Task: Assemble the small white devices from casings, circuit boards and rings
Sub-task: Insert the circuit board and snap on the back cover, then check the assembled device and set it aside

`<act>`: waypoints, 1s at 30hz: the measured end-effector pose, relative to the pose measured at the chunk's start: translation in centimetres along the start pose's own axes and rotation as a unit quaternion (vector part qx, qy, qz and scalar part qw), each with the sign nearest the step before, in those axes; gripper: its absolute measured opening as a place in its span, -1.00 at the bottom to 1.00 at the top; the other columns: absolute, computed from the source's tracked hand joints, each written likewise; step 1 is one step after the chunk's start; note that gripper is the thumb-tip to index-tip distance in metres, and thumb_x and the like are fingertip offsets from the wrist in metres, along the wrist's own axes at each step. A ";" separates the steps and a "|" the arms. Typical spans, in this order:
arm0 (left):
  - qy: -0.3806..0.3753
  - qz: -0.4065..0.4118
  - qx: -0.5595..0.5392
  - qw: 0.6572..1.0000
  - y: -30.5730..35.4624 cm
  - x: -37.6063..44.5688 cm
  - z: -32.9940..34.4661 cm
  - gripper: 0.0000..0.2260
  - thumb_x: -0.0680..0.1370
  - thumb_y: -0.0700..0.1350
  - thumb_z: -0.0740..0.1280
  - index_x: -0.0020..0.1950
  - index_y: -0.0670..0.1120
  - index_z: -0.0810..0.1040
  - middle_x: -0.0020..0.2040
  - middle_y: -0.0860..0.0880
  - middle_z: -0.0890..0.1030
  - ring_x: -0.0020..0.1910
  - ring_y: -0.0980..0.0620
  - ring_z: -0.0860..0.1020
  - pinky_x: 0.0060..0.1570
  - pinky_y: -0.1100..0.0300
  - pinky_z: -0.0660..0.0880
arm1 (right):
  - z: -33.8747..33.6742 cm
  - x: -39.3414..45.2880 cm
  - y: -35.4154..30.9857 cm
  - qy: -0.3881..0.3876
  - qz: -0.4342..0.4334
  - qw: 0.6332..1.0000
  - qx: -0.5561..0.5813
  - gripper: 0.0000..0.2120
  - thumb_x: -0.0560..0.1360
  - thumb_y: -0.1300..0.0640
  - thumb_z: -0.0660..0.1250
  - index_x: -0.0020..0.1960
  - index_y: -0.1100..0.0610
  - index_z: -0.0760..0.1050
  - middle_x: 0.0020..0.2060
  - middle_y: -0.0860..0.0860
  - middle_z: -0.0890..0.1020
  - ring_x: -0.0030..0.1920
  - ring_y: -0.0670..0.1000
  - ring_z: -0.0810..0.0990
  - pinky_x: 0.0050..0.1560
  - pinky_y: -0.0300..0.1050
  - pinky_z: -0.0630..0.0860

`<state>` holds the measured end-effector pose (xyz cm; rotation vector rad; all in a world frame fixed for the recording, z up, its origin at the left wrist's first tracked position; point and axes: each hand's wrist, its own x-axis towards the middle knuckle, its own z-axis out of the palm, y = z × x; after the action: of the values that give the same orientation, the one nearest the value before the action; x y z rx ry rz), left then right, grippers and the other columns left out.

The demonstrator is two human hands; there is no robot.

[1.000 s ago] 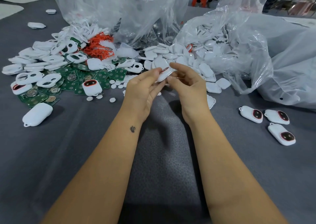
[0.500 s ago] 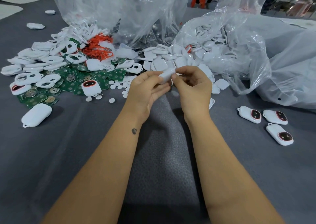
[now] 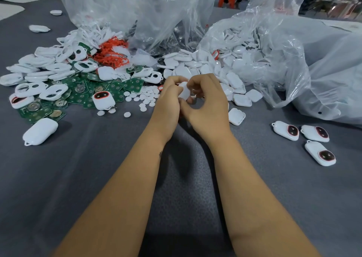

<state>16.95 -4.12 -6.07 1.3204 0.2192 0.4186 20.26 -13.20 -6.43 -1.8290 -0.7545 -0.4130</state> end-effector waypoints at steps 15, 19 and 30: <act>-0.025 -0.002 0.009 1.000 -0.6 0.4 -0.2 -0.75 0.47 -0.07 0.14 -0.15 -0.16 0.57 -0.17 -0.11 0.54 -0.10 0.00 0.50 -0.02 0.06 0.45 | 0.0 -0.1 -0.5 0.008 -0.057 0.997 -0.055 -0.80 0.37 0.33 0.38 -0.36 0.26 0.39 -0.27 0.08 0.45 -0.23 0.05 0.42 -0.22 -0.09 0.36; -0.019 -0.011 -0.033 0.999 -0.6 0.3 -0.2 -0.76 0.55 -0.12 0.10 -0.05 -0.16 0.54 -0.15 -0.14 0.48 -0.11 -0.02 0.46 -0.09 0.12 0.43 | 0.2 -0.4 -0.7 -0.031 -0.070 0.995 -0.068 -0.78 0.37 0.36 0.39 -0.37 0.26 0.39 -0.31 0.09 0.46 -0.23 0.06 0.42 -0.25 -0.06 0.36; 0.086 0.019 -0.042 0.995 3.0 -0.6 -1.7 -0.82 0.42 -0.12 0.21 -0.13 -0.04 0.61 -0.24 -0.08 0.51 -0.30 0.04 0.48 -0.26 0.15 0.43 | 1.1 -0.5 -3.3 -0.019 -0.068 0.996 -0.053 -0.94 0.41 0.21 0.30 -0.15 0.19 0.51 -0.15 -0.01 0.47 -0.10 0.03 0.47 -0.17 -0.03 0.41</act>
<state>15.21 -2.29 -3.67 1.2088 0.3175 0.5692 17.58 -11.56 -4.86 -1.8941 -0.9019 -0.5162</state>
